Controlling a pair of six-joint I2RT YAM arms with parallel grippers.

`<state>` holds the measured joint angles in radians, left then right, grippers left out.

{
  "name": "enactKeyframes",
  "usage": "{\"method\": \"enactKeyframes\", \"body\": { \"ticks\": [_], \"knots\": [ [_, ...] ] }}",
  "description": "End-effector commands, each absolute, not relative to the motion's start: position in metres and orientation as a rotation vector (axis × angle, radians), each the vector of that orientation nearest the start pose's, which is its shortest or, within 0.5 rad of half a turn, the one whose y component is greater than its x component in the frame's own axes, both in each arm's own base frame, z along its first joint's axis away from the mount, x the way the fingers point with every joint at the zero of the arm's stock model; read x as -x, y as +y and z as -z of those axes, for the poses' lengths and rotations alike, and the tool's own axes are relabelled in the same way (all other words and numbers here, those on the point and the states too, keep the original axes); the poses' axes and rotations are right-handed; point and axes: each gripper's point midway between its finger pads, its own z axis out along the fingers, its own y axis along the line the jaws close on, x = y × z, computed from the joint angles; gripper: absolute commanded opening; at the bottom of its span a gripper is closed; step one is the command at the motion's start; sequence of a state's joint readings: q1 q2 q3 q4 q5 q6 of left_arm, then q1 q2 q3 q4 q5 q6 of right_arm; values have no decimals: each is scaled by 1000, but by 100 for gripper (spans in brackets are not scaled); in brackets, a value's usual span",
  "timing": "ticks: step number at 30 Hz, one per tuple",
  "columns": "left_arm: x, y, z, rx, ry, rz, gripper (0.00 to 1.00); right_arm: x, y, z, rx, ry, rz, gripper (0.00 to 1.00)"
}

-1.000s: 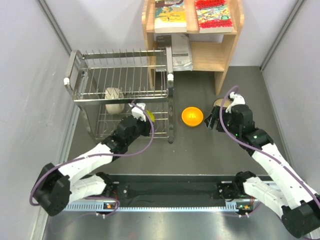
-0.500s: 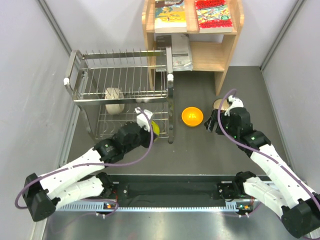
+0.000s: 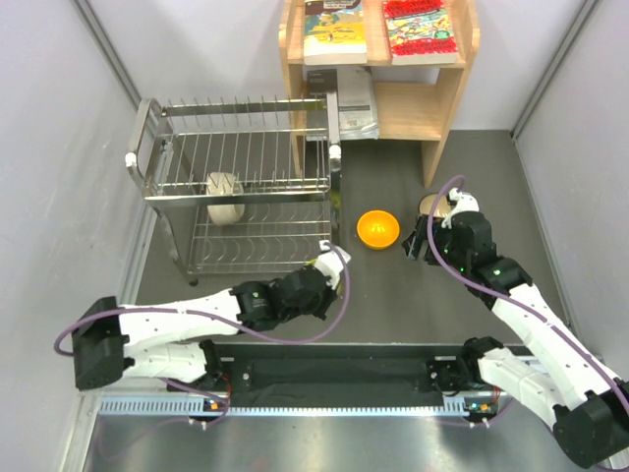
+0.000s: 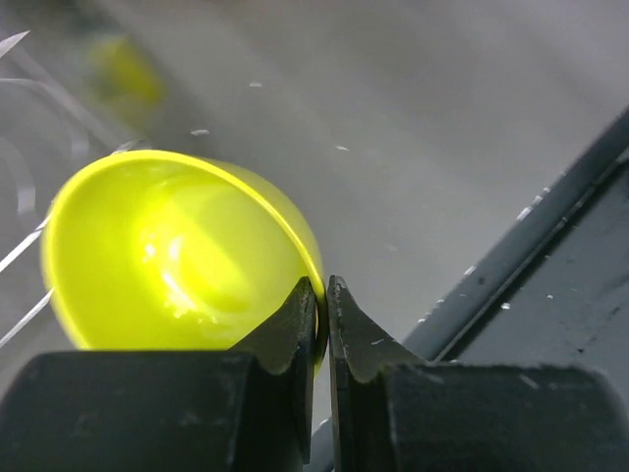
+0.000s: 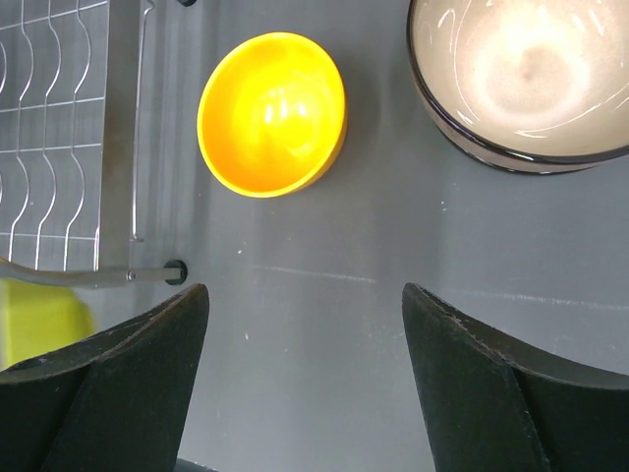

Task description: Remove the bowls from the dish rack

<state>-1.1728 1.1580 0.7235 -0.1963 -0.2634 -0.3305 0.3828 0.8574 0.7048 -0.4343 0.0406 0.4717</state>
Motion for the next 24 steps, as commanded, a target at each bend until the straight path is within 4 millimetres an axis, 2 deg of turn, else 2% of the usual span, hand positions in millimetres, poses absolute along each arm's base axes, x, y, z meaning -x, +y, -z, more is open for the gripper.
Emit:
{"method": "enactKeyframes", "body": {
  "ticks": [1, 2, 4, 5, 7, 8, 9, 10, 12, 14, 15, 16, 23, 24],
  "knots": [
    [-164, -343, -154, -748, 2005, 630, 0, -268, 112, -174, -125, 2147, -421, 79],
    [-163, -348, -143, -781, 2019, 598, 0, -267, 111, -174, -124, 2151, -415, 79],
    [-158, -363, -147, -801, 2006, 599, 0, -267, 112, -174, -119, 2151, -414, 79],
    [-154, -369, -138, -836, 2017, 586, 0, -268, 110, -176, -123, 2148, -402, 79],
    [-155, -379, -141, -842, 2013, 582, 0, -268, 108, -176, -124, 2149, -390, 80],
    [-155, -382, -131, -861, 2025, 564, 0, -268, 107, -176, -125, 2148, -388, 80],
    [-157, -389, -136, -861, 2016, 571, 0, -268, 108, -174, -122, 2154, -386, 80],
    [-158, -392, -128, -881, 2027, 555, 0, -268, 107, -173, -123, 2159, -385, 80],
    [-163, -403, -133, -884, 2007, 556, 0, -267, 107, -169, -123, 2173, -380, 80],
    [-167, -409, -124, -899, 2022, 515, 0, -266, 107, -166, -124, 2181, -380, 80],
    [-169, -416, -129, -894, 2013, 519, 1, -266, 107, -164, -124, 2185, -378, 80],
    [-171, -418, -120, -906, 2028, 497, 2, -265, 107, -164, -124, 2185, -378, 80],
    [-170, -433, -115, -884, 2049, 524, 23, -262, 100, -165, -125, 2181, -347, 80],
    [-169, -434, -114, -885, 2053, 529, 32, -262, 101, -165, -122, 2181, -346, 80]
  ]
}}
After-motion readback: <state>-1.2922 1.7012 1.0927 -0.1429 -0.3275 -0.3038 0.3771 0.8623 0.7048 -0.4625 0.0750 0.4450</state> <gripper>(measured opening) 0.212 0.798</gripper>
